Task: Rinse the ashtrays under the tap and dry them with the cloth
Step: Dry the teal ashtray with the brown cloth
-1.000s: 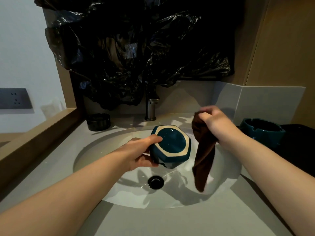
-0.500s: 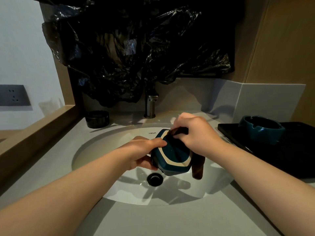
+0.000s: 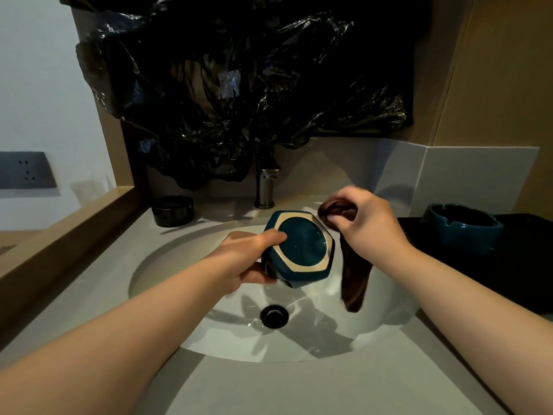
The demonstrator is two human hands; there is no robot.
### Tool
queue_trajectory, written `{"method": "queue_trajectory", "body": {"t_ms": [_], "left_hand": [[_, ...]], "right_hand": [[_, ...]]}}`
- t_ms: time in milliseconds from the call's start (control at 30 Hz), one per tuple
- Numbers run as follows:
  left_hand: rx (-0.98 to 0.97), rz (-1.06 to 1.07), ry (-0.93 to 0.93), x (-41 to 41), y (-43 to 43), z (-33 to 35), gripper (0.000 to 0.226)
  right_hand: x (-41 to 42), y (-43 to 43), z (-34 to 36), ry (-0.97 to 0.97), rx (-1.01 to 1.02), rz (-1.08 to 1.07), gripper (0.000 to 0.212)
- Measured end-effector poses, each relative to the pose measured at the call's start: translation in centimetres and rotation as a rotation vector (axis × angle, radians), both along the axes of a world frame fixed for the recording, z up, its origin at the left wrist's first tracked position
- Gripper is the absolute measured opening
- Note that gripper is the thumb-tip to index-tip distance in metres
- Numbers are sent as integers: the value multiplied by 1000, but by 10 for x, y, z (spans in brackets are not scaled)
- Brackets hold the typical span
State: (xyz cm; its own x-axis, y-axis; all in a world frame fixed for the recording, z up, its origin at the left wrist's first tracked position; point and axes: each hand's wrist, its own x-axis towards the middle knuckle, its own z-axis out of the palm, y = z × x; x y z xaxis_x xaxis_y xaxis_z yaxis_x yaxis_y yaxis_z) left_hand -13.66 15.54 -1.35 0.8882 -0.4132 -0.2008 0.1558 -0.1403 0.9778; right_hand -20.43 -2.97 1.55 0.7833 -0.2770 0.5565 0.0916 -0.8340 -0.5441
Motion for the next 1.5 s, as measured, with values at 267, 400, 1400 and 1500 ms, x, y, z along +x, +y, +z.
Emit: {"method": "queue_trajectory", "body": {"t_ms": [267,400,1400,1500], "left_hand": [[16,26,-24,0,-6,-5,32],[-3,116,-38,4,-5,-6,32],[-1,29,-106,1,-5,-6,25],[4,2,-103,2,-5,-6,24]], "right_hand": [[-3,33,-5,-1,-159,-27,14],[-1,32,-7,108,-193,102,30],[-1,22,-3,63,-372,42,18],[3,26,-6,-55,-307,102,17]]}}
